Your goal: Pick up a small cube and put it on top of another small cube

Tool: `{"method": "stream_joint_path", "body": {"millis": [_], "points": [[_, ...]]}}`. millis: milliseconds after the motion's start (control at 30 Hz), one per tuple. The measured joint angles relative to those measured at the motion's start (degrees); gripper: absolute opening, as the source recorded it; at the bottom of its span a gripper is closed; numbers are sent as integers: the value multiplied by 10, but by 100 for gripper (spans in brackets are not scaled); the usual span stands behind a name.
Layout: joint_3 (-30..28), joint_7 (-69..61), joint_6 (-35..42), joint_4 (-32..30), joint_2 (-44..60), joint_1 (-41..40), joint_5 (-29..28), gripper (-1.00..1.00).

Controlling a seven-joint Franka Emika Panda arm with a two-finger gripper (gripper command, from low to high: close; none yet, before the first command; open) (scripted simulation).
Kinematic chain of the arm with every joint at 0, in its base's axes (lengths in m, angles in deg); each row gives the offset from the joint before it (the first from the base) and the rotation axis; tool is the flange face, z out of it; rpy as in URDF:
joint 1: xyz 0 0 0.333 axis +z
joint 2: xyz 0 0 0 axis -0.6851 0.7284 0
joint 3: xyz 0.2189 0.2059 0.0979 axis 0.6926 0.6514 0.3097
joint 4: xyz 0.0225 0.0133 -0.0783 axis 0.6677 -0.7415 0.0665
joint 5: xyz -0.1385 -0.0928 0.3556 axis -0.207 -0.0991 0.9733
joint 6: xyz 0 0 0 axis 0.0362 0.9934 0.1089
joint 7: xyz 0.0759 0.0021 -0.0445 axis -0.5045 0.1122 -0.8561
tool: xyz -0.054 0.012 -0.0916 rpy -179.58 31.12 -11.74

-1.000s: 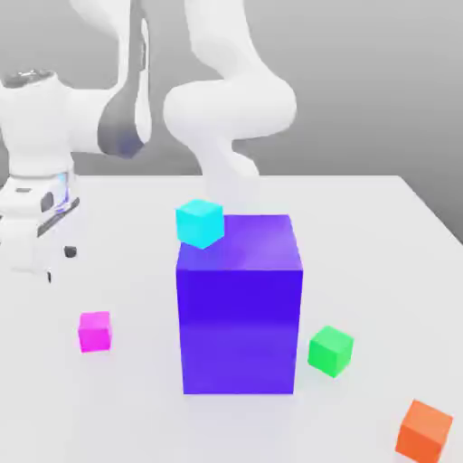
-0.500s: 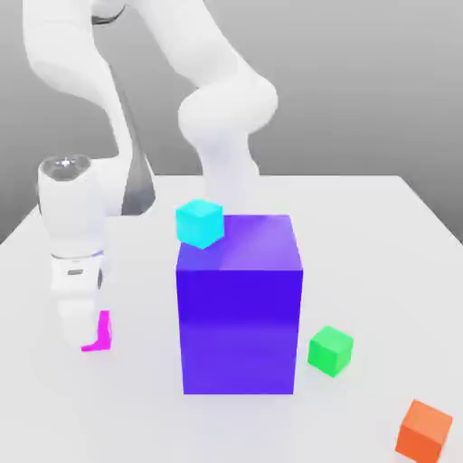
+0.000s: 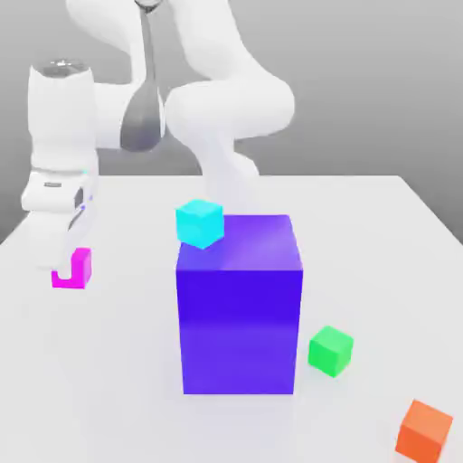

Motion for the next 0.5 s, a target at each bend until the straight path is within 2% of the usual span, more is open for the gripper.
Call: {"method": "stream_joint_path", "body": {"millis": [200,500], "points": [[129,89,28,-2,-39,3,31,-100],[268,251,10,1,-8,97,82,-100]]}}
